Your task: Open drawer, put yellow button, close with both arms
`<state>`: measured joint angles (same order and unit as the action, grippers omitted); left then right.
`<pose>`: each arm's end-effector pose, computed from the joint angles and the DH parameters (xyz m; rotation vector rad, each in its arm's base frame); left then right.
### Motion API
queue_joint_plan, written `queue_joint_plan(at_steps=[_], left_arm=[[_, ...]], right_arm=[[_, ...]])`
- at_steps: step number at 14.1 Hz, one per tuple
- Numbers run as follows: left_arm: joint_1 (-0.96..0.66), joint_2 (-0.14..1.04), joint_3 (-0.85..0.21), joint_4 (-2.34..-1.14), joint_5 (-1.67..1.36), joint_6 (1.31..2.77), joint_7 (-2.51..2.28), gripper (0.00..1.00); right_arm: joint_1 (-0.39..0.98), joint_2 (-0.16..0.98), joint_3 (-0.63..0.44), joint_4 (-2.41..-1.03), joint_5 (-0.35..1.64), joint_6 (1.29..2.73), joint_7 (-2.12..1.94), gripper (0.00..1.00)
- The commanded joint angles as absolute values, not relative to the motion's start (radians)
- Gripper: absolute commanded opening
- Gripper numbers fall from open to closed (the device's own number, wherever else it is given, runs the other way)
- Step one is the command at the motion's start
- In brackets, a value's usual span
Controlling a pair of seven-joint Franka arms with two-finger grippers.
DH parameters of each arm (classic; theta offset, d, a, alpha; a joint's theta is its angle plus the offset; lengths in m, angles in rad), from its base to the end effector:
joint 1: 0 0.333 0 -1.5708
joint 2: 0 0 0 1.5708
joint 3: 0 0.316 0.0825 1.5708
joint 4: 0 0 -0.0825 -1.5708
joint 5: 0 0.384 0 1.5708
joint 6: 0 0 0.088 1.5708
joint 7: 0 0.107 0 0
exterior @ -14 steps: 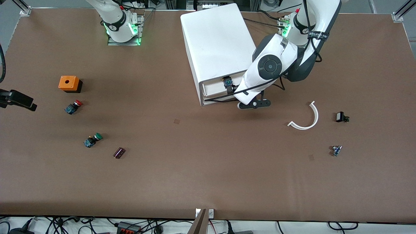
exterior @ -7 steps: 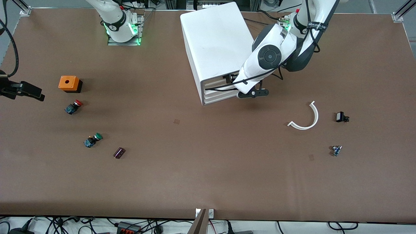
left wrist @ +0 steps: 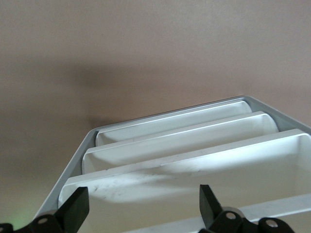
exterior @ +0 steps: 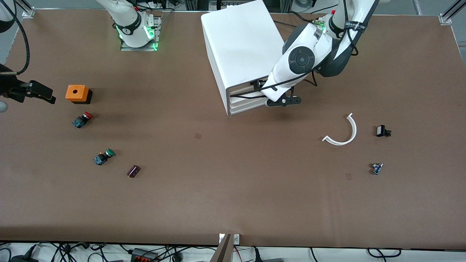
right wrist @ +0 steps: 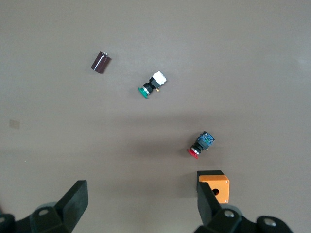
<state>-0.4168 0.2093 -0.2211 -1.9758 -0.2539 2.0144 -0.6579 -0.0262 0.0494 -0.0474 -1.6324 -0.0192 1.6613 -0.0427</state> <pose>0.4572 -0.3527 0.3557 2.9902 0.2243 -0.4436 0.5729 -0.0435 0.5753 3.1209 -0.0452 -0.0338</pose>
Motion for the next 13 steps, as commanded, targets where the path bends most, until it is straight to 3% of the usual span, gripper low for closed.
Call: queue_joint_plan(at_steps=[1, 9, 13], left_arm=[[-0.364, 0.196, -0.235, -1.932, -0.259, 2.008, -0.611, 1.00], [-0.160, 0.218, -0.232, -1.770, -0.015, 1.990, -0.395, 1.00], [-0.043, 0.233, -0.232, -1.587, -0.012, 1.789, -0.186, 1.00]], right_arm=[[-0.041, 0.021, -0.032, -1.663, -0.025, 1.657, -0.055, 1.00], [-0.040, 0.018, -0.031, -1.647, -0.025, 1.652, -0.058, 1.00], [-0.040, 0.017, -0.031, -1.647, -0.025, 1.620, -0.058, 1.00]])
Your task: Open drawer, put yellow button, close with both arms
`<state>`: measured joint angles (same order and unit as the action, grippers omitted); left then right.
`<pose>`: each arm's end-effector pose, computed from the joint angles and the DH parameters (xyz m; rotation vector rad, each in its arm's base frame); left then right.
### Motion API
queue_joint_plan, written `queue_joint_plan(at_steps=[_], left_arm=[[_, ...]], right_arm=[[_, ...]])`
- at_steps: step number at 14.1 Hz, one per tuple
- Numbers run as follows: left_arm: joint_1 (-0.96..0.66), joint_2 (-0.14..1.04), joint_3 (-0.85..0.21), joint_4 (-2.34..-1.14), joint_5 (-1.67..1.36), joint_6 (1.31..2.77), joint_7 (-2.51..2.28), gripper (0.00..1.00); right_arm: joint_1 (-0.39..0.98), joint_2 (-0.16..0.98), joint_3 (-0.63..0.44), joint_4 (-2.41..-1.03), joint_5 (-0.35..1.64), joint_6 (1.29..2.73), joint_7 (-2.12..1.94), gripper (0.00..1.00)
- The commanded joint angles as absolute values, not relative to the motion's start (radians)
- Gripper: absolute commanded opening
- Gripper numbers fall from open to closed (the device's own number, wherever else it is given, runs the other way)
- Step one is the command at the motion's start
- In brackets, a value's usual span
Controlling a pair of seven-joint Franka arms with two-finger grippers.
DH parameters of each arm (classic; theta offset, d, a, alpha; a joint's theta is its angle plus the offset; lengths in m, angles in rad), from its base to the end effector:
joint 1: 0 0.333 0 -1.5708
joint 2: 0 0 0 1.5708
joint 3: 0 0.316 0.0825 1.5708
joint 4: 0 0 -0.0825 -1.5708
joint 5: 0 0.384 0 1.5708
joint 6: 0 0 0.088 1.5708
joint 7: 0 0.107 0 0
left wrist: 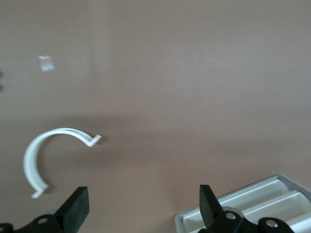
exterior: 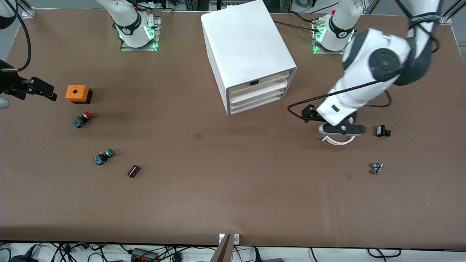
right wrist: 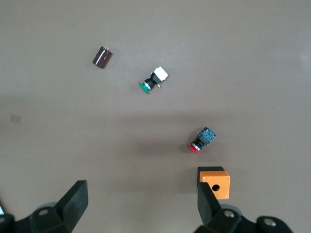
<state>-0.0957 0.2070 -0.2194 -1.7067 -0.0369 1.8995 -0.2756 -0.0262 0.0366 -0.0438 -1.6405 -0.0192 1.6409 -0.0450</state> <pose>0.5922 -0.1865 0.4687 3.0676 -0.0354 -0.0495 0.5672 -0.0413 0.5770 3.1222 -0.0364 -0.0582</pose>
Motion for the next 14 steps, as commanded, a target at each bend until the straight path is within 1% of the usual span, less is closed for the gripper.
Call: queue_joint_plan(at_steps=[1, 3, 4, 6, 7, 8, 9, 11, 12, 14], left_arm=[[-0.016, 0.235, -0.232, -1.542, -0.012, 1.729, -0.132, 1.00], [0.029, 0.235, -0.230, -1.471, -0.012, 1.643, -0.013, 1.00], [0.050, 0.236, -0.229, -1.447, -0.014, 1.625, 0.050, 1.00], [0.077, 0.197, -0.213, -1.451, -0.008, 1.617, 0.116, 1.00], [0.074, 0.178, -0.192, -1.460, 0.021, 1.617, 0.145, 1.00], [0.063, 0.154, -0.174, -1.494, 0.032, 1.626, 0.164, 1.00], [0.045, 0.125, -0.132, -1.529, 0.031, 1.631, 0.169, 1.00], [-0.038, 0.074, -0.022, -1.607, 0.029, 1.689, 0.164, 1.00], [-0.046, 0.057, -0.009, -1.633, 0.025, 1.698, 0.157, 1.00], [-0.035, 0.031, -0.006, -1.646, 0.020, 1.715, 0.158, 1.00]], right_arm=[[-0.038, 0.017, -0.029, -1.647, -0.025, 1.623, -0.055, 1.00], [-0.038, 0.017, -0.029, -1.647, -0.025, 1.631, -0.055, 1.00], [-0.038, 0.017, -0.029, -1.647, -0.020, 1.635, -0.055, 1.00], [-0.038, 0.017, -0.029, -1.647, -0.023, 1.644, -0.055, 1.00], [-0.038, 0.017, -0.029, -1.647, -0.023, 1.652, -0.055, 1.00], [-0.038, 0.017, -0.029, -1.647, -0.023, 1.651, -0.057, 1.00], [-0.038, 0.014, -0.029, -1.647, -0.023, 1.644, -0.057, 1.00], [-0.035, 0.012, -0.026, -1.647, -0.026, 1.641, -0.057, 1.00], [-0.034, 0.011, -0.025, -1.647, -0.026, 1.640, -0.055, 1.00], [-0.034, 0.011, -0.025, -1.647, -0.025, 1.640, -0.055, 1.00]])
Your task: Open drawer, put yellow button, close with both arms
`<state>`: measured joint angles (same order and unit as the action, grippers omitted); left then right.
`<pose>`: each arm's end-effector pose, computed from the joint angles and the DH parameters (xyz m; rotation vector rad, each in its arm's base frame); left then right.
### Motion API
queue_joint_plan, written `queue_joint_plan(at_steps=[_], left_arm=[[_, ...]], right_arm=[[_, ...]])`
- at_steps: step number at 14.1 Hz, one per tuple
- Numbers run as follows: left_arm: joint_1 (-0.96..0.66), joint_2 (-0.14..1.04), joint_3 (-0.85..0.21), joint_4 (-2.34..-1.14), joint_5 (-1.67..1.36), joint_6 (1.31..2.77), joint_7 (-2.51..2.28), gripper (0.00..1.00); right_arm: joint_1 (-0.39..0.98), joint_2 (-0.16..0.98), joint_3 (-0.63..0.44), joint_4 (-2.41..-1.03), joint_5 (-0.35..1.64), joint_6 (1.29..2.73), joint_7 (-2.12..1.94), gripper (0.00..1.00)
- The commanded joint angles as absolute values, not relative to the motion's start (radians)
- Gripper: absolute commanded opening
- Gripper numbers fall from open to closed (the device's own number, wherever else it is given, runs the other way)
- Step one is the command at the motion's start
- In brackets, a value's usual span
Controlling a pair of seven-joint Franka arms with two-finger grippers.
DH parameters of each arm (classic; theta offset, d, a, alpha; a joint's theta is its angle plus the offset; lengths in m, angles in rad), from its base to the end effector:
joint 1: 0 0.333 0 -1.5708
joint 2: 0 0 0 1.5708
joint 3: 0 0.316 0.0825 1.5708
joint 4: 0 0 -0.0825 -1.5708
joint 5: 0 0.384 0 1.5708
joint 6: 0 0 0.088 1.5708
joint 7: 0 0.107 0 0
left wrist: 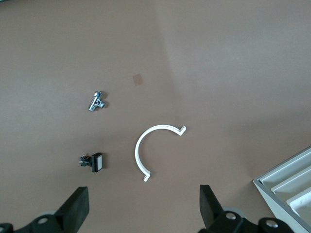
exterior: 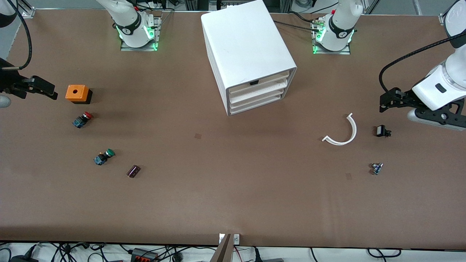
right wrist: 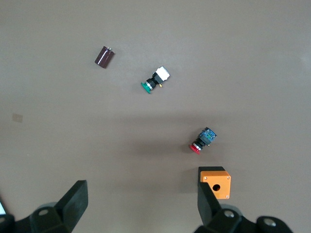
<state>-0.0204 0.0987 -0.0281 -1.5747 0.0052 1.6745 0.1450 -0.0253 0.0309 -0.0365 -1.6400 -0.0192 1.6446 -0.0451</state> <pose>0.5911 -0.0274 0.5752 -3.1244 0.3039 -0.0016 0.5665 -0.0367 0.5808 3.1224 -0.0235 -0.0427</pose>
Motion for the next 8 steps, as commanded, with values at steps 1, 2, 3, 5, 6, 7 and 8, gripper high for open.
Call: queue_joint_plan(at_steps=[1, 2, 3, 5, 6, 7, 8], left_arm=[[-0.032, 0.017, -0.006, -1.667, 0.002, 1.732, 0.156, 1.00], [-0.023, 0.008, -0.005, -1.684, -0.014, 1.747, 0.160, 1.00], [-0.012, -0.004, -0.006, -1.699, -0.018, 1.752, 0.164, 1.00], [-0.012, -0.040, -0.014, -1.736, -0.020, 1.756, 0.155, 1.00], [-0.008, -0.047, -0.020, -1.743, -0.020, 1.756, 0.156, 1.00], [0.001, -0.055, -0.021, -1.749, -0.018, 1.756, 0.158, 1.00], [0.002, -0.055, -0.025, -1.750, -0.020, 1.756, 0.164, 1.00]], right_arm=[[-0.034, 0.009, -0.025, -1.649, -0.022, 1.638, -0.054, 1.00], [-0.035, 0.009, -0.025, -1.649, -0.020, 1.638, -0.051, 1.00], [-0.035, 0.009, -0.026, -1.649, -0.018, 1.638, -0.045, 1.00], [-0.035, 0.000, -0.026, -1.657, -0.021, 1.635, -0.044, 1.00], [-0.035, 0.000, -0.026, -1.658, -0.021, 1.637, -0.043, 1.00], [-0.035, -0.003, -0.026, -1.661, -0.020, 1.637, -0.043, 1.00], [-0.037, -0.003, -0.026, -1.663, -0.018, 1.638, -0.043, 1.00]])
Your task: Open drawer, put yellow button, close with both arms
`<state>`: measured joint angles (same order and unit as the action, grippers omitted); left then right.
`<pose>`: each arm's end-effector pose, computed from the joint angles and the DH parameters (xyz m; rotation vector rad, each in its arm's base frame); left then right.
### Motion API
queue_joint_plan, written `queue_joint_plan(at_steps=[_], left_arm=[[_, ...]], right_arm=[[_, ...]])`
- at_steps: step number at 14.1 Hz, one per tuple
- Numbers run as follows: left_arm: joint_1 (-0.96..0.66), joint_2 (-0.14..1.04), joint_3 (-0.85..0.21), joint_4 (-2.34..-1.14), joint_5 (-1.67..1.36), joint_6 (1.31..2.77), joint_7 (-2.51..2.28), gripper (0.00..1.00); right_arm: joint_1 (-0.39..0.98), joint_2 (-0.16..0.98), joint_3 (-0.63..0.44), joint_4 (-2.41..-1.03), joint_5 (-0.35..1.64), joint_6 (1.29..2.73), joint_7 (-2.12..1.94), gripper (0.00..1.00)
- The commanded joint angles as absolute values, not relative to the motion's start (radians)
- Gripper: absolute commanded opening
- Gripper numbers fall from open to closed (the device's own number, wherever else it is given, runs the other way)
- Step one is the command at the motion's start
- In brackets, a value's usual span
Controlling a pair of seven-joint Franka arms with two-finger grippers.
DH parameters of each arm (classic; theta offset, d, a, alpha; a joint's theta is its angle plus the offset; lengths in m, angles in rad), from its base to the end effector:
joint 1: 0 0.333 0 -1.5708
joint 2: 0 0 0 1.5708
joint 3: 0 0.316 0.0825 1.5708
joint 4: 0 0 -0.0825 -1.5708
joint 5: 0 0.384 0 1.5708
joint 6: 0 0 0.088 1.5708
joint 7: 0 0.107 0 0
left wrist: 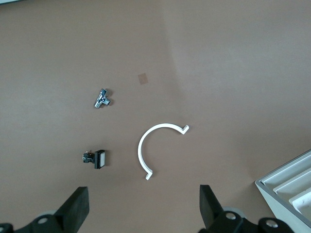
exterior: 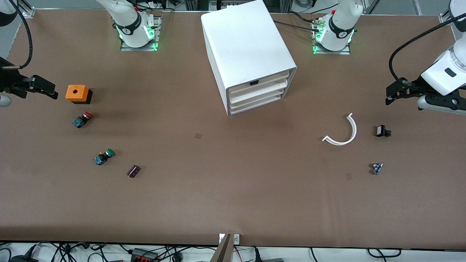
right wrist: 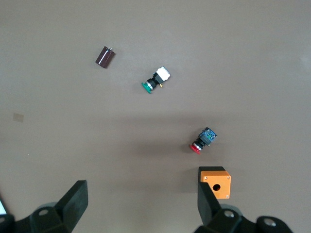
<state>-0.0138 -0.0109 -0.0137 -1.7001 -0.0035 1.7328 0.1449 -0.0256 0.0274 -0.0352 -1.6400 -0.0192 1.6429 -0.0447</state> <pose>0.5625 -0.0158 0.5834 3.1285 -0.2696 0.0687 0.5655 -0.0361 0.5826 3.1225 -0.0226 -0.0398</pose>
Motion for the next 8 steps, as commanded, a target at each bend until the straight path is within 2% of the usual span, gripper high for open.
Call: queue_joint_plan(at_steps=[1, 8], left_arm=[[0.003, -0.057, -0.025, -1.750, -0.020, 1.755, 0.167, 1.00], [0.014, -0.057, -0.028, -1.749, -0.018, 1.746, 0.169, 1.00]], right_arm=[[-0.037, -0.003, -0.026, -1.661, -0.018, 1.644, -0.043, 1.00], [-0.040, 0.005, -0.028, -1.661, -0.021, 1.641, -0.060, 1.00]])
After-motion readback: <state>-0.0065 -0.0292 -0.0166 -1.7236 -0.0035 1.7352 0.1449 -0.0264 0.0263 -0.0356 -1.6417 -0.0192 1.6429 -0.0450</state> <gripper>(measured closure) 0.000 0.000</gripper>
